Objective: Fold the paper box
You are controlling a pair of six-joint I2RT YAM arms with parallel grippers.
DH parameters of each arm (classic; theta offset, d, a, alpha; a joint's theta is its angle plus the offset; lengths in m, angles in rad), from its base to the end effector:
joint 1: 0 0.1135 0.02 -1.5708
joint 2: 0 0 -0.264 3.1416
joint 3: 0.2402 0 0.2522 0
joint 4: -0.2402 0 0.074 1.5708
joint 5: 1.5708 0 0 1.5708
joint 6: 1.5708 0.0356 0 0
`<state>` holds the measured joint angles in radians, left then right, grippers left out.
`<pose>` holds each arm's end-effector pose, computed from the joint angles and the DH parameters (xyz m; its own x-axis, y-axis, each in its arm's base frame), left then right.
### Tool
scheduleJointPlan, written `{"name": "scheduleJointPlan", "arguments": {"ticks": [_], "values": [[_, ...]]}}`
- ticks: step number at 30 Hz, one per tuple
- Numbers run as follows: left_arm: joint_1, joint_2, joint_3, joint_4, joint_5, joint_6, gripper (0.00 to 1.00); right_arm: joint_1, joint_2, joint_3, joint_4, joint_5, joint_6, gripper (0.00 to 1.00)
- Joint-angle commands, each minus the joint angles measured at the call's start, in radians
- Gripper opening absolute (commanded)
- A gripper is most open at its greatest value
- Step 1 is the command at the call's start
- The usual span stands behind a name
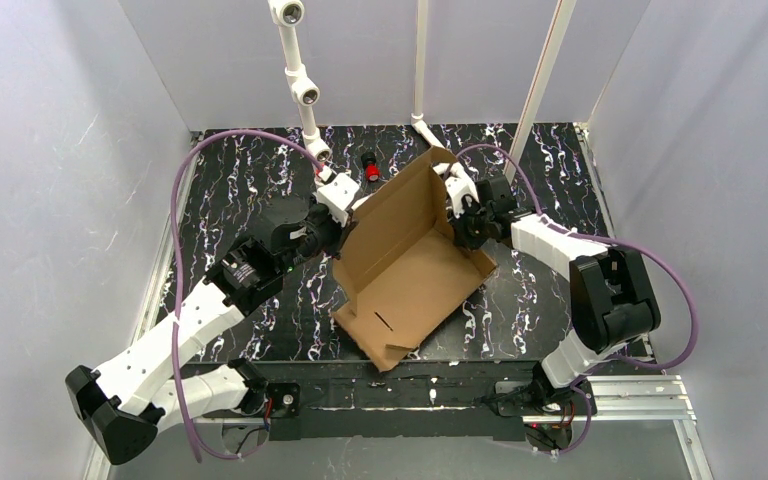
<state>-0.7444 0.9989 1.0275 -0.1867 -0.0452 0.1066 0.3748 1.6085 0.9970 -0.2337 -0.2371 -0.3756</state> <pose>0.1691 -0.1536 0.3852 -0.0466 0.1875 -0.9812 0.6527 0.7493 0.1122 0.3106 0.1312 0.2046 -0.4639 -0.5657 -0.6818 -0.7213 0.6880 -0.0800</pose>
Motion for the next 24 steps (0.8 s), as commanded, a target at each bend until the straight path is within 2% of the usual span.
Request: {"name": "scheduleJointPlan", "arguments": {"ticks": [1, 5, 8, 10, 12, 17, 24], "values": [[0.002, -0.035, 0.054, 0.141, 0.041, -0.034, 0.0, 0.018, -0.015, -0.042, 0.014, 0.003, 0.041, 0.01], [0.002, -0.035, 0.072, 0.124, 0.103, -0.054, 0.0, 0.024, 0.001, -0.039, 0.003, -0.03, 0.046, 0.04], [0.001, -0.036, 0.069, 0.104, 0.081, -0.044, 0.0, 0.023, -0.011, -0.025, -0.025, -0.057, 0.025, 0.33], [0.002, -0.037, 0.063, 0.094, 0.07, -0.028, 0.0, 0.018, -0.037, -0.023, -0.039, -0.071, 0.015, 0.45], [0.001, -0.035, 0.058, 0.083, 0.06, -0.018, 0.0, 0.003, -0.068, -0.024, -0.052, -0.095, 0.007, 0.52], [0.001, -0.031, 0.061, 0.067, 0.059, 0.004, 0.0, -0.042, -0.135, -0.033, -0.086, -0.125, -0.019, 0.6], [0.002, -0.013, 0.086, 0.043, 0.037, 0.021, 0.0, -0.094, -0.191, -0.045, -0.086, -0.113, -0.033, 0.61]]}}
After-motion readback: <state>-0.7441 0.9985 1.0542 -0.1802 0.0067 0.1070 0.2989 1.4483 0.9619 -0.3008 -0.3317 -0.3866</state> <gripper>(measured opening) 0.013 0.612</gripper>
